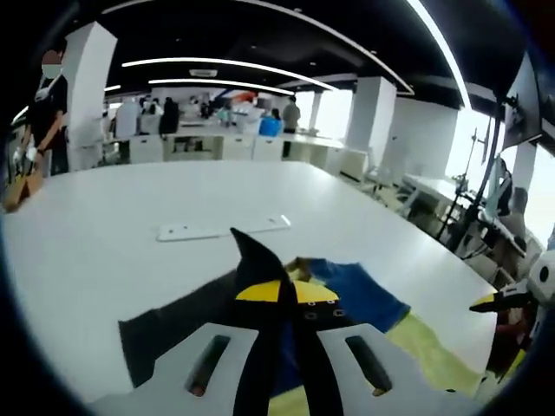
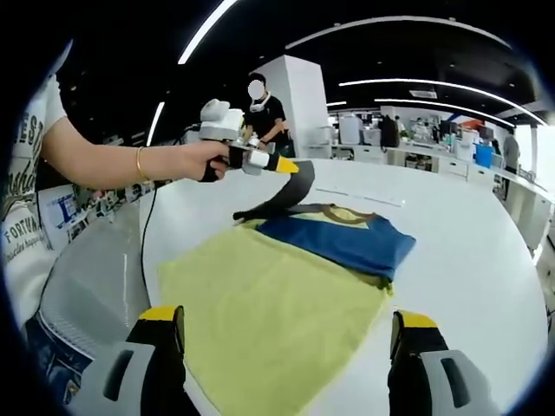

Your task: Fold the garment on the visible template until the final outline fits inside the template.

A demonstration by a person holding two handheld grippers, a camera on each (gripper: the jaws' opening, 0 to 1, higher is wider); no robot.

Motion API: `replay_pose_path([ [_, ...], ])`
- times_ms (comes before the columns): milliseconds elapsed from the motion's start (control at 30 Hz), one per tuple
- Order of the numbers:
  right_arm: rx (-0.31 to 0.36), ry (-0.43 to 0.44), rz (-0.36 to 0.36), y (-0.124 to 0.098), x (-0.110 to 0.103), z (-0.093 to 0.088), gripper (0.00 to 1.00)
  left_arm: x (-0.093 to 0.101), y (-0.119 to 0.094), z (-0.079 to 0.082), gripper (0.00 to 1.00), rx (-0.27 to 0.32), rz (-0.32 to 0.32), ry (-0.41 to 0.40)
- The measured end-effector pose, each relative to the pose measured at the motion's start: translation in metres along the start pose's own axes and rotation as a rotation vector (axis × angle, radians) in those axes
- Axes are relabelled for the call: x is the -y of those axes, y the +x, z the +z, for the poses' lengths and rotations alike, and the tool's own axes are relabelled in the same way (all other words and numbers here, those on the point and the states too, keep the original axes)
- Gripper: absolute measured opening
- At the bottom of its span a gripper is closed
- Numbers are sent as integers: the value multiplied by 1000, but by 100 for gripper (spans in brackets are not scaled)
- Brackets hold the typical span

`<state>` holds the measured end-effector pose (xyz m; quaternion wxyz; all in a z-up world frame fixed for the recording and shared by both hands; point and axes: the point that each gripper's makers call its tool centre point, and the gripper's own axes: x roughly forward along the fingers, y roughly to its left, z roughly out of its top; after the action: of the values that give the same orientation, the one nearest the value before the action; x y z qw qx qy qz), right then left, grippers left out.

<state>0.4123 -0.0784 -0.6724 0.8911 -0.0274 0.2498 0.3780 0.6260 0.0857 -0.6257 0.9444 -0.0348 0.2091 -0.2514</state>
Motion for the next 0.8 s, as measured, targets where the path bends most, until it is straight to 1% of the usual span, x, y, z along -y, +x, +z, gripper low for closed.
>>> replay_pose_path([
  [367, 11, 9, 6, 1, -1, 1, 98, 20, 10, 5, 0, 10, -46, 5],
  [467, 18, 13, 4, 0, 0, 2, 98, 29, 12, 8, 0, 17, -65, 19],
  [567, 17, 10, 4, 1, -1, 3, 98, 36, 15, 12, 0, 25, -81, 14],
  [800, 22, 15, -11, -1, 3, 3, 98, 53, 22, 10, 0, 16, -122, 11],
])
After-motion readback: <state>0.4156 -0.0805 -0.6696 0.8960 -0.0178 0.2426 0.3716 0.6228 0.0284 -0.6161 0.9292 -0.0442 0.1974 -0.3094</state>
